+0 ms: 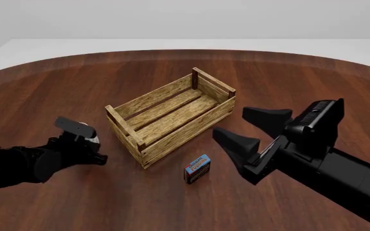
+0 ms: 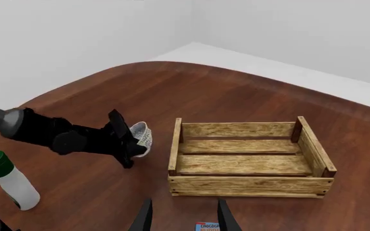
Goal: Stack the right bowl on the left bowl and place them in the tray.
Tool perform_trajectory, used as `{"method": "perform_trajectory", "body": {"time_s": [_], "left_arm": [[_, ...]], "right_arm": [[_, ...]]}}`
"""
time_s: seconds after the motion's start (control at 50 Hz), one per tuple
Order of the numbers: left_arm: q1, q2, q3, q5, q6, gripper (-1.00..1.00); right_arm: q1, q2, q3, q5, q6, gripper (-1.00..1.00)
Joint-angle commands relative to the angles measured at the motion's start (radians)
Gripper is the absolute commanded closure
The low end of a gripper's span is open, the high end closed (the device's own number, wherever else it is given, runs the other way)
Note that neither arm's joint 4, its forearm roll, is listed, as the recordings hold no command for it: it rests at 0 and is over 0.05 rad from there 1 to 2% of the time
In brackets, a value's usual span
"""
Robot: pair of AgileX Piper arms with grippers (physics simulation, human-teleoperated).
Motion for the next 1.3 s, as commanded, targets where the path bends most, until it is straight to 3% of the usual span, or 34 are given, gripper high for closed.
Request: {"method": "perform_trajectory", "body": {"time_s": [0.02, 0.4, 1.3], "left_arm": [[-0.007, -0.146, -0.036, 0.11, -0.032, 1.0], [-0.068, -0.345, -0.121, 0.258, -0.058, 1.0], [-0.081, -0.344, -0.142, 0.289, -0.053, 1.0]], "right_arm": [[-0.003, -0.016, 0.0, 0.01, -0.002, -1.0], [-0.008, -0.058, 0.006, 0.034, -0.012, -1.0], [-0.008, -0.061, 0.007, 0.036, -0.012, -1.0]]}}
